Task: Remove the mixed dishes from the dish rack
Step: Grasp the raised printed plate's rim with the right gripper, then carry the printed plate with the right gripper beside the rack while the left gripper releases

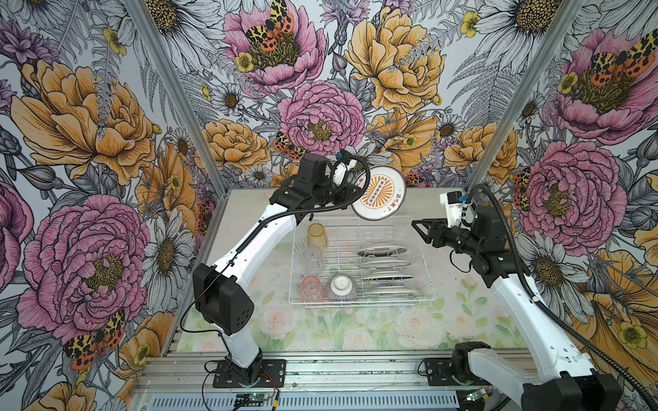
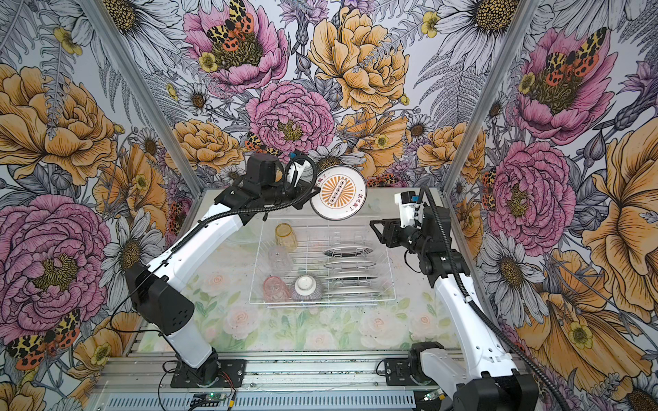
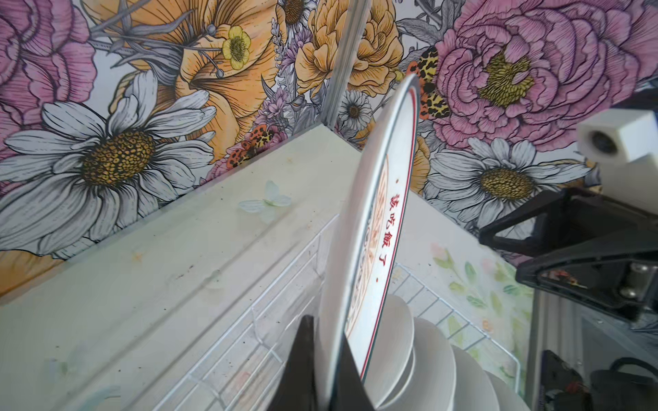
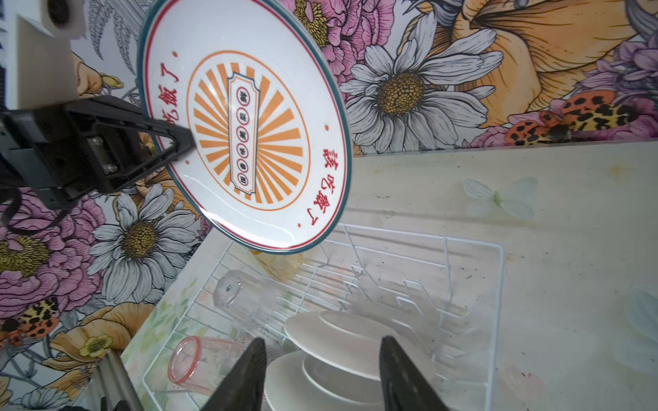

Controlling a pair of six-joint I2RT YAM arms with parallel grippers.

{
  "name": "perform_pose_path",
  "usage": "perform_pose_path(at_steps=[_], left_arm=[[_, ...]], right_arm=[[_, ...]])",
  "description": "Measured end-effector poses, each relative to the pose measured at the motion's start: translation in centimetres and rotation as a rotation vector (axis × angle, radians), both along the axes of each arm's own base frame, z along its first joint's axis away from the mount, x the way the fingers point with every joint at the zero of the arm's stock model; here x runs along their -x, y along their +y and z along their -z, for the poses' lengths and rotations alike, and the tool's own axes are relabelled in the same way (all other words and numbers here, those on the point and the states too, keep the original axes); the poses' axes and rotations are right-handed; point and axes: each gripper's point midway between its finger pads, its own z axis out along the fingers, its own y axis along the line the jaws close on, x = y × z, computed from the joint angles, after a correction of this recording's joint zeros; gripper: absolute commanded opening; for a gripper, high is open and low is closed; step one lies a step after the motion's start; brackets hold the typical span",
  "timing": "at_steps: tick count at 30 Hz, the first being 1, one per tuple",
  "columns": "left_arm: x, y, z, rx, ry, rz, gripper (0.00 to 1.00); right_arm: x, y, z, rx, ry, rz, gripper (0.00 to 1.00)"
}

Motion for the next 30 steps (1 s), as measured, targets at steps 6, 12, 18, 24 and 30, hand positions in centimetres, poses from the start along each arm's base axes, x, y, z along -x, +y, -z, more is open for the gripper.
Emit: perform_pose_path(at_steps=[6,12,18,24,30], left_arm=[[0.4,-0.3,0.6,0.15,0.162,0.05,0.0],[0.5,-2.0,1.9,0.21,0.255,0.106,0.0],[0.9,-3.4,2.6,0.261,0.306,0.149,0.0],[1.5,-4.5,2.0,0.314,0.319,0.194,0.0],[1.7,-6.1,3.0,0.334,0.354,0.24,0.0]], right_arm=[[-0.3,0.5,0.0,-0.15,0.004,-0.055,0.53],[-1.1,0.6,0.2,-0.307,0.011,-0.084,0.5],[-2.0,0.6,-1.1,-0.392,-0.015,-0.101,0.49],[-2.5,0.7,-2.0,-0.425,-0.048,-0.116,0.43],[-3.0,0.5,-1.5,-0.462,-0.03,-0.107,0.24]])
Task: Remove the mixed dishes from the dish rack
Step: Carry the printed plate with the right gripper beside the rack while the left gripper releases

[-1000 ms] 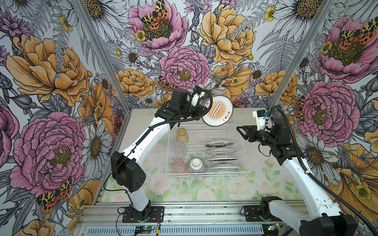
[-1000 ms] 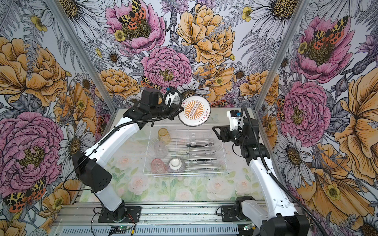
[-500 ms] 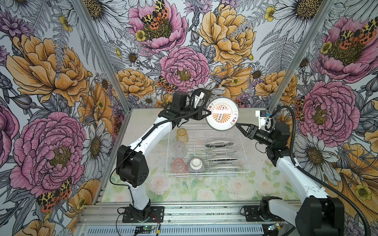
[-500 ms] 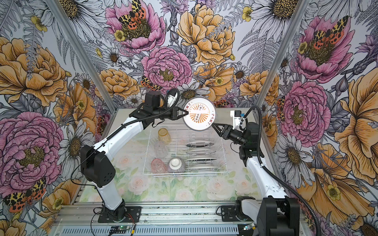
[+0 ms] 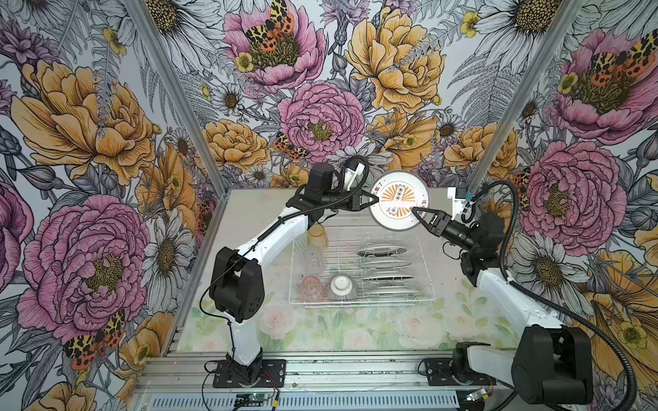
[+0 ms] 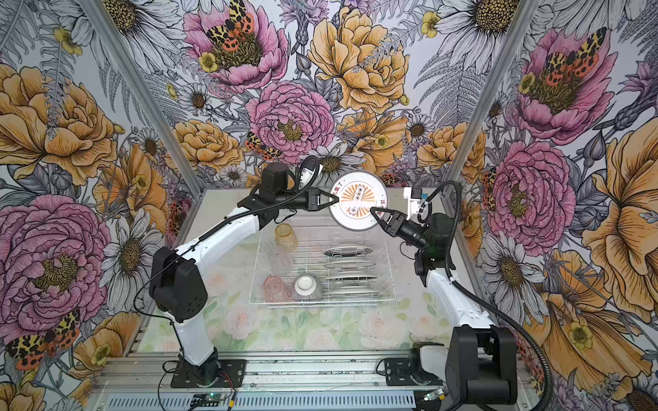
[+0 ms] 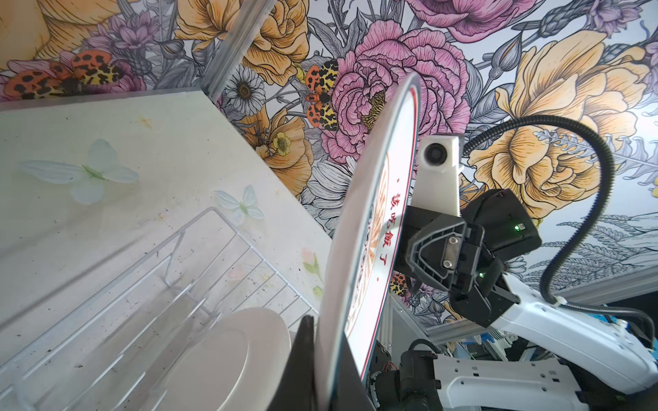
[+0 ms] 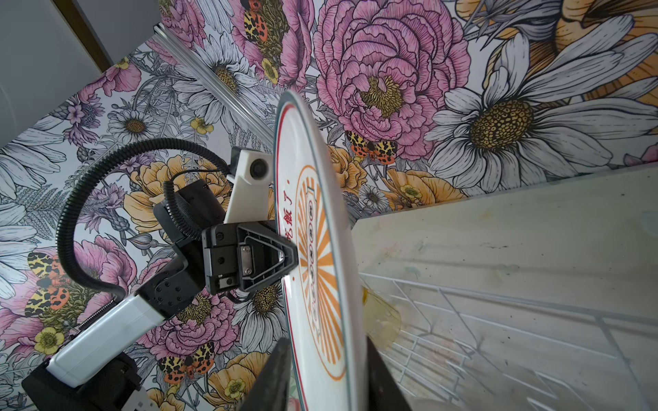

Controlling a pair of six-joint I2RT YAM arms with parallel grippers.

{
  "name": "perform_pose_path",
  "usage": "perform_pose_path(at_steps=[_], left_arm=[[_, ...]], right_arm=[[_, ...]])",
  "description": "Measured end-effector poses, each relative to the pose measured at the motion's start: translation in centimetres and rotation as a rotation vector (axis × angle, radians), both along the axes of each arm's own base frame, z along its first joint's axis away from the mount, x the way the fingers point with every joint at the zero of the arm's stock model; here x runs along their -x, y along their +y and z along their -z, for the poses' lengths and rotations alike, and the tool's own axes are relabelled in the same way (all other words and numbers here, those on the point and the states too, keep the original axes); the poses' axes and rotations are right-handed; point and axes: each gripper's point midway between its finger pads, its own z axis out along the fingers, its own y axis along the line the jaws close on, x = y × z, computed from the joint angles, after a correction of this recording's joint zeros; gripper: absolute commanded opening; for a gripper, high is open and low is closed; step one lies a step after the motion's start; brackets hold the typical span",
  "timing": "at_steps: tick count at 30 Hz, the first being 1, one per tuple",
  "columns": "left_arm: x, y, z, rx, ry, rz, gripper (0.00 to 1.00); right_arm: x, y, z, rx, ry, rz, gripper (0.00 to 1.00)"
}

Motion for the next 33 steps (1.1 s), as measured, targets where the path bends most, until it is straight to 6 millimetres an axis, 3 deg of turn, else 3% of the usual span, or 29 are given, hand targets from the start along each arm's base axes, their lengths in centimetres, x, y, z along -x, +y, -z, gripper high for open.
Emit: perform_pose_path(at_steps=[2,4,11,15,19,22,25,29,33], left_arm=[[0.0,-0.2,0.2,0.001,0.009,0.005,0.0],[0.1,-0.3,0.2,0.005,0.01,0.009,0.0],[0.0,-0.6,0.0,0.008,0.001,-0.001,0.02],[0.3,-0.9,0.1,-0.001,-0.022,0.008,0.37],[1.6,-1.7,1.1,-0.053,-0.05,0.032,0.47],[2.9,-2.0,1.2,-0.088,-0.082,0.044,0.46],[4.0,-1.3,1.4,-0.141,-0.127,0.011,0.43],[3.7,1.5,2.5,-0.257,-0.185,-0.128,0.42],[3.1,4.2,4.4,-0.376,-0.208,-0.24,0.43]], right_arm=[[-0.3,-0.2,0.4,-0.01,0.019,0.006,0.15],[-0.4,-0.3,0.7,-0.018,0.029,0.009,0.0],[-1.0,-0.8,1.2,-0.013,0.034,0.041,0.0],[-1.0,-1.3,1.2,-0.019,0.05,0.055,0.0],[-0.8,-2.8,0.7,-0.025,0.052,0.098,0.0],[-0.9,-5.4,0.3,-0.029,0.055,0.171,0.0],[-1.3,-9.7,1.0,-0.032,0.101,0.299,0.0],[-1.5,-15.0,3.4,0.015,0.214,0.491,0.0],[-1.0,-18.1,5.6,0.113,0.31,0.621,0.0]])
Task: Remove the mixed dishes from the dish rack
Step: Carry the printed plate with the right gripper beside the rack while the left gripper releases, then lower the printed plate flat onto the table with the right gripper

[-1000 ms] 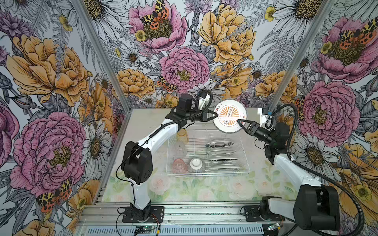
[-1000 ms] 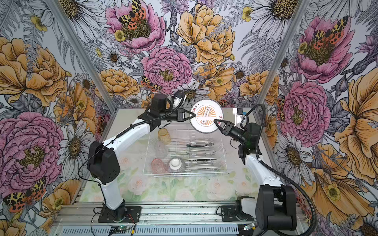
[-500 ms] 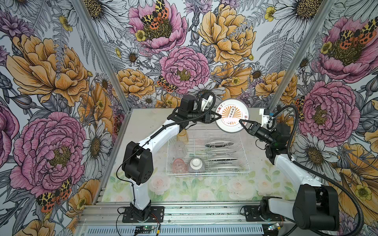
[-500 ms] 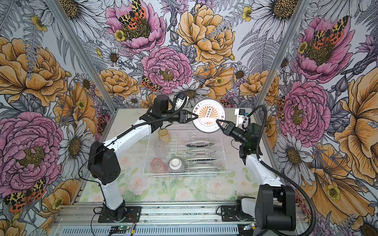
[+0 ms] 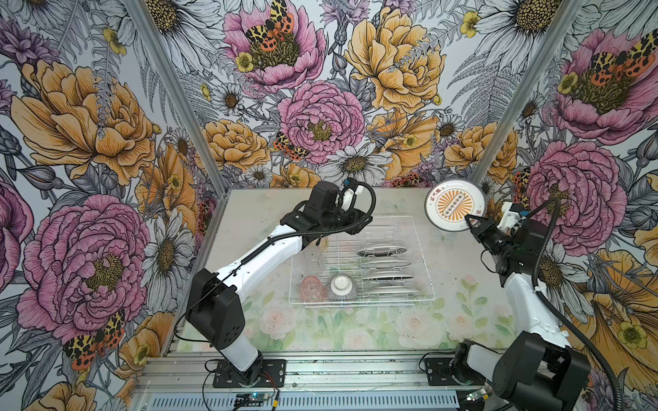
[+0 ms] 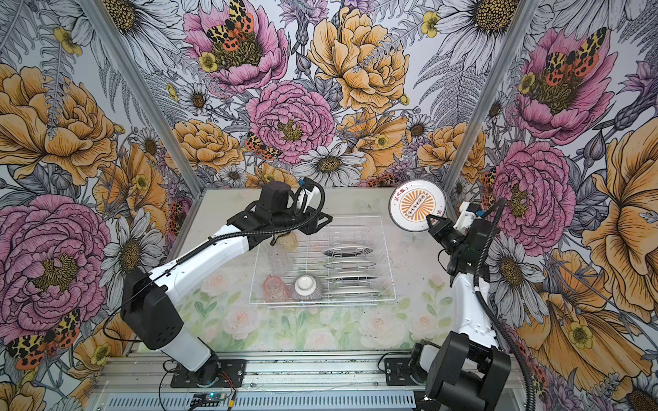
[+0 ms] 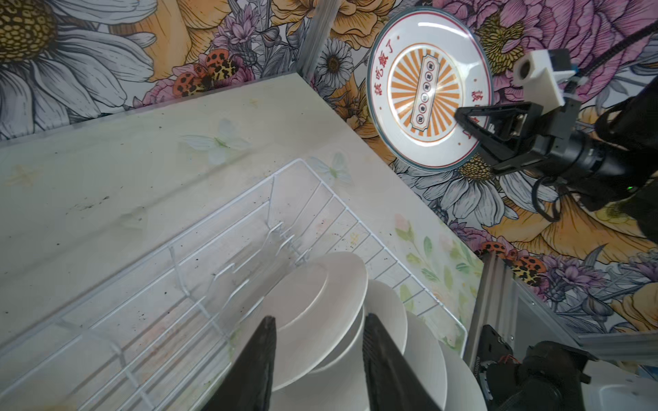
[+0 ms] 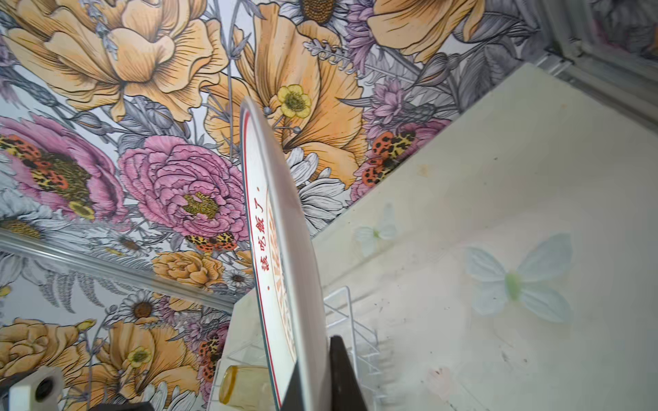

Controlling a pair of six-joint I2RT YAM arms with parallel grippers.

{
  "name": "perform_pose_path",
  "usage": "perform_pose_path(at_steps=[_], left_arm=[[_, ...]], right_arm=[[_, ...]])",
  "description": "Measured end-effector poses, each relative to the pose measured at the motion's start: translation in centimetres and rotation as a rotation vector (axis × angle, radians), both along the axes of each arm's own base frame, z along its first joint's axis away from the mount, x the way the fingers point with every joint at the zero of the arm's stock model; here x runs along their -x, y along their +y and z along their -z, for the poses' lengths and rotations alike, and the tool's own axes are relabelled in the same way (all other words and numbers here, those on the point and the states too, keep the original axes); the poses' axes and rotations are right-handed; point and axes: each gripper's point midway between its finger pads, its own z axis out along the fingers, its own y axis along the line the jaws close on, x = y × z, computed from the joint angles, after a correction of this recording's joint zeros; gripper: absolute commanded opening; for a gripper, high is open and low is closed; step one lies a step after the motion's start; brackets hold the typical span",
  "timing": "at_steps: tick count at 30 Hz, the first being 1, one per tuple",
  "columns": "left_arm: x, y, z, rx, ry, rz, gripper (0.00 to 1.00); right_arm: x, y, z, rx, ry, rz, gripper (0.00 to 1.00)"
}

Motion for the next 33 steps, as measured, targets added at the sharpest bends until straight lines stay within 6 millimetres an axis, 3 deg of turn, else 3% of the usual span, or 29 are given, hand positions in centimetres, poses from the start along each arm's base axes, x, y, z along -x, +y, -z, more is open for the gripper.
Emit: perform_pose_path(at_steps=[3,7,11,14,29,33], left_arm=[[-0.4,1.1,0.9,-0.052,-0.017,-0.041,0.45],[-0.6,2.1,1.4,-0.099,-0.041,-0.068,0.43],[-0.7,2.3,1.7,-0.132,-0.071,-0.061,0.42],[-0.7,2.4,2.0,-0.157,-0.091,-0.057,0.41],[-0.4,2.0,2.0,-0.191,-0.13,-0.041,0.41],[-0.4,2.0,2.0,-0.191,-0.131,-0.041,0.42]], right_arm=[[0.4,-1.6,2.6,0.04,0.092,0.061,0.0],[0.0,-2.9,7.8,0.045,0.248,0.092,0.0],[0.4,-3.0,13.3,0.007,0.397,0.08,0.0],[0.8,-2.6,16.0,-0.027,0.465,0.06,0.0],[-0.6,-0.7,19.9,-0.13,0.497,-0.036,0.0],[-0.8,-0.6,20.2,-0.142,0.493,-0.045,0.08]])
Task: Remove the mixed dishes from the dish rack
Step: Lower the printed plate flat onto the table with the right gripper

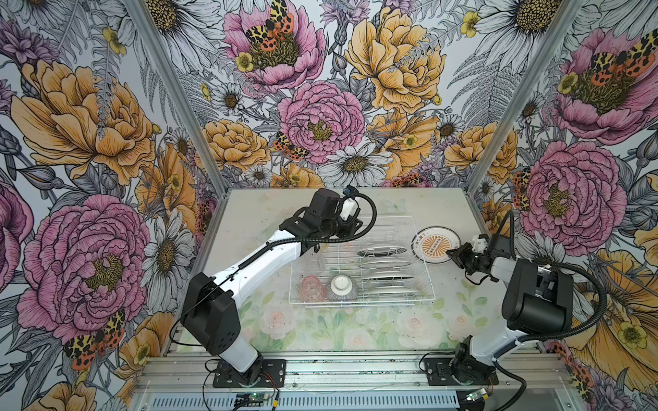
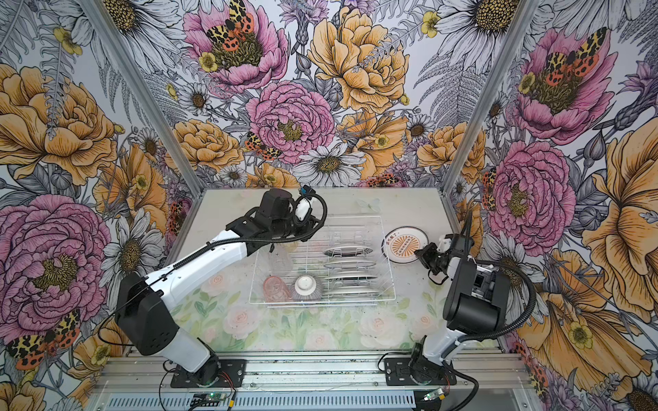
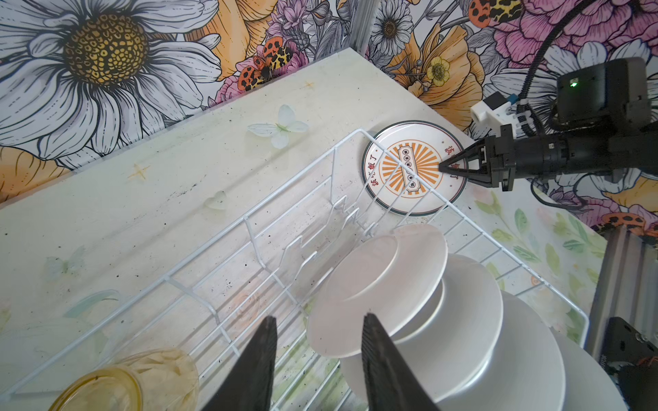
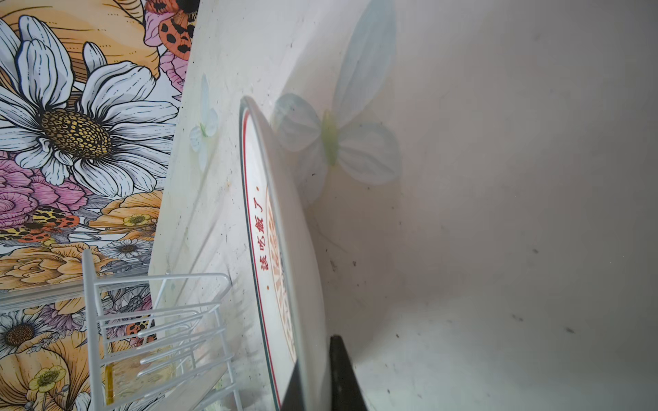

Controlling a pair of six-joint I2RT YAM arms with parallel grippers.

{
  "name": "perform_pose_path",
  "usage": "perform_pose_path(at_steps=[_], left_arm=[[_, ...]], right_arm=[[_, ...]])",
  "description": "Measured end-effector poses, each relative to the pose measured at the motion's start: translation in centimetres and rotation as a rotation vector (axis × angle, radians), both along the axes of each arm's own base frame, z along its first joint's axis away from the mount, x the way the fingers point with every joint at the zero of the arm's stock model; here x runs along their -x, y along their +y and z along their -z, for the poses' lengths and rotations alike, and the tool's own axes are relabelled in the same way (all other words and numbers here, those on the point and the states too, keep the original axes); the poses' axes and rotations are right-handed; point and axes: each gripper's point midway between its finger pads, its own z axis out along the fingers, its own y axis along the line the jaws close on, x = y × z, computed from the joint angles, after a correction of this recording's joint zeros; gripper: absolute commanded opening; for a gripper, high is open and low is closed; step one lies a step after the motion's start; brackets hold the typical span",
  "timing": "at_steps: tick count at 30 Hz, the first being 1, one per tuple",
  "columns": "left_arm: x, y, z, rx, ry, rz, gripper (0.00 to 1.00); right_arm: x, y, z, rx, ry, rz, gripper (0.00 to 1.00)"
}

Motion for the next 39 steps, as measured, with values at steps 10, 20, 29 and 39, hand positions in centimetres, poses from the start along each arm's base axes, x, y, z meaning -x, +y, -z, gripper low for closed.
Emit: perform_pose_path(at_steps=[10,20,29,39], left_arm=[[0.0,0.0,0.0,0.0,0.0,0.0,0.42],[0.5,0.3,0.9,-0.012,0.014,0.001,0.42],[0.9,0.7,0.3,-0.005,0.004,0.001,0.45],[0.9,0.6,0.4,-0.009,0.004,0.004,0.44]], right_arm=[[0.7,-0.4,1.1,0.041,0.04,0.01,0.22],[1.9,-0.8,2.5,0.09,0.104,0.008,0.28],[2.1,-0.8,2.6,0.106,0.106,-0.002,0.41],[3.9,-1.3,1.9,0.176,0.16,0.015,0.48]])
